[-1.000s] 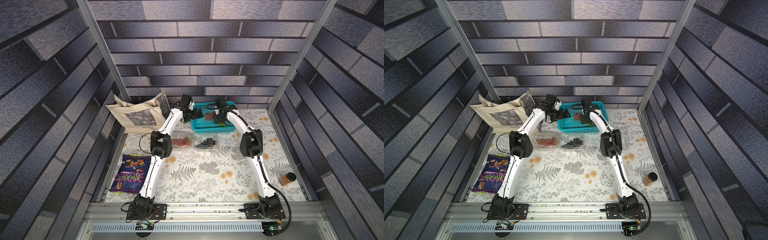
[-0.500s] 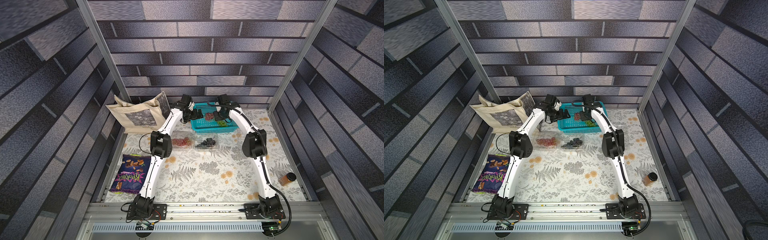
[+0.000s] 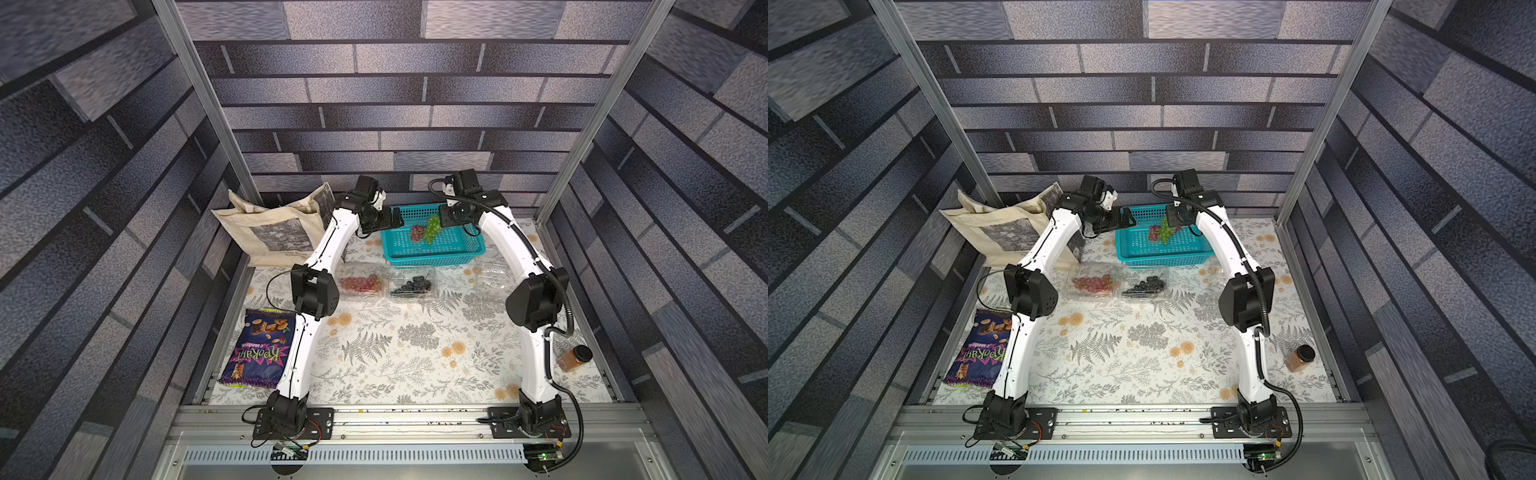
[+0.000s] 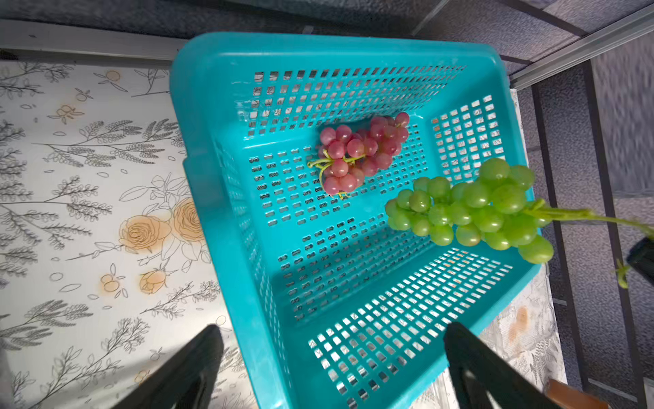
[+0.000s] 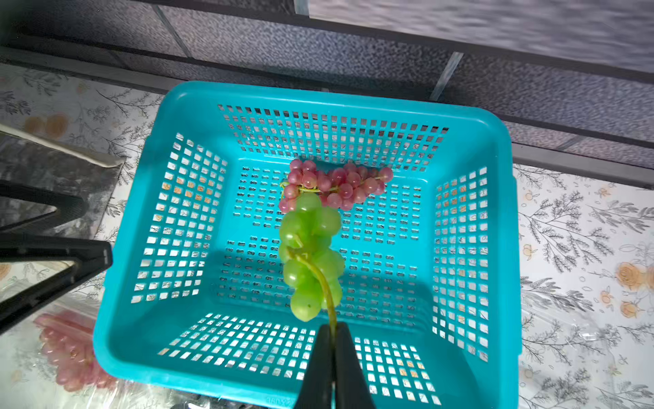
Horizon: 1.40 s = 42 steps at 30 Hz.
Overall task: Pack grapes into containers
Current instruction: Pick up the grape from the basket, then place the grape into the packing box.
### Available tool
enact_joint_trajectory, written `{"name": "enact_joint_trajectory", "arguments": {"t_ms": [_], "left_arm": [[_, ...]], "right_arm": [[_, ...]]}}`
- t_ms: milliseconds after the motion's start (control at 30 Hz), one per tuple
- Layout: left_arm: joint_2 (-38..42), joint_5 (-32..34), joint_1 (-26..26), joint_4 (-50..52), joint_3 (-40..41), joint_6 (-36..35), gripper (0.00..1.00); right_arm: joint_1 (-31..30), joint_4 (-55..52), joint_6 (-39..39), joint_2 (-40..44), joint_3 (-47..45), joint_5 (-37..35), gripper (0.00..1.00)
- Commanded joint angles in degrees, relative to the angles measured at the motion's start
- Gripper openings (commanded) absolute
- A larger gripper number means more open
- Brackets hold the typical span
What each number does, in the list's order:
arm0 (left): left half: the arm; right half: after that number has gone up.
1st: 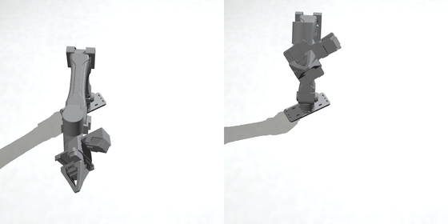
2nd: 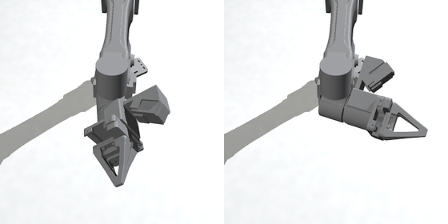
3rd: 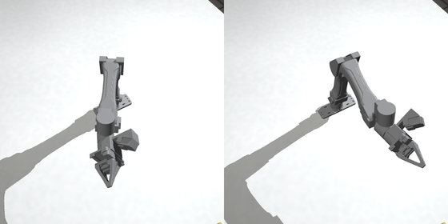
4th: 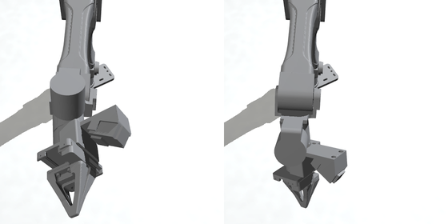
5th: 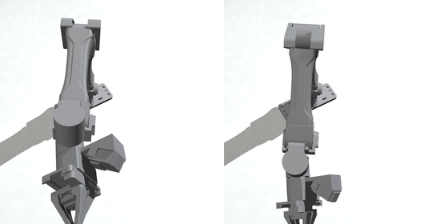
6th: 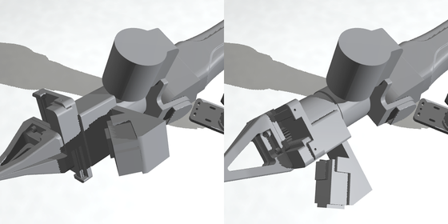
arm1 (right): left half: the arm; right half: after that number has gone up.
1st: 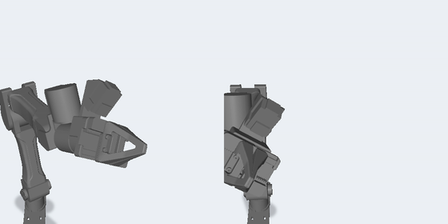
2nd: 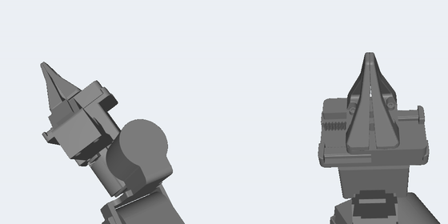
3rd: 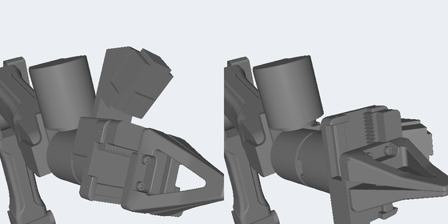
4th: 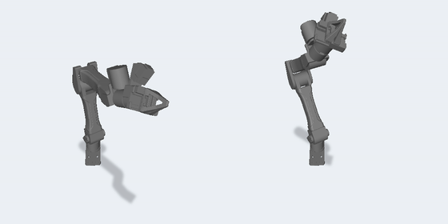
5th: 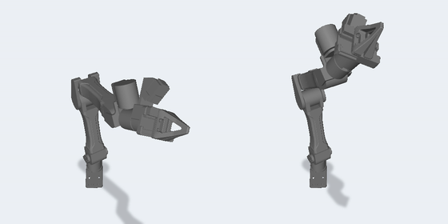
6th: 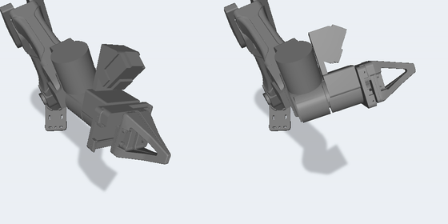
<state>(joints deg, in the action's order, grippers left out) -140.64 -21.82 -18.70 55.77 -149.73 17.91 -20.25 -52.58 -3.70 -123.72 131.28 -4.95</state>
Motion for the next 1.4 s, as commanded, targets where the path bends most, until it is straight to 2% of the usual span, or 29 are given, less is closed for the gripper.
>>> {"name": "enact_joint_trajectory", "arguments": {"t_ms": [0,200,533,700,900,1133,1367], "left_arm": [[4.20,2.10,-0.62,4.31,-1.17,-2.98,1.00],[7.31,3.60,-2.50,6.69,-0.83,-4.43,1.00],[13.44,7.11,-9.52,7.02,4.32,-6.86,1.00],[16.60,6.36,-13.97,4.25,10.60,-6.61,1.00],[20.59,4.55,-18.21,-2.56,20.03,-4.17,1.00],[21.79,3.65,-21.50,-5.91,24.78,-2.65,1.00],[23.38,2.47,-23.35,-10.33,29.88,-0.83,1.00]], "right_arm": [[-0.02,-2.01,-1.85,5.81,-2.19,-1.62,0.00],[0.45,-2.15,-2.93,13.81,-7.08,-3.41,0.00],[2.50,-2.98,-4.84,25.32,-19.22,-7.66,0.00],[4.87,-1.85,-6.01,32.13,-29.14,-10.64,0.00],[7.39,0.08,-6.83,39.53,-40.03,-11.02,0.00],[8.90,1.15,-6.61,44.23,-48.50,-11.67,0.00],[10.04,1.85,-7.10,45.59,-51.94,-11.66,0.00]]}}
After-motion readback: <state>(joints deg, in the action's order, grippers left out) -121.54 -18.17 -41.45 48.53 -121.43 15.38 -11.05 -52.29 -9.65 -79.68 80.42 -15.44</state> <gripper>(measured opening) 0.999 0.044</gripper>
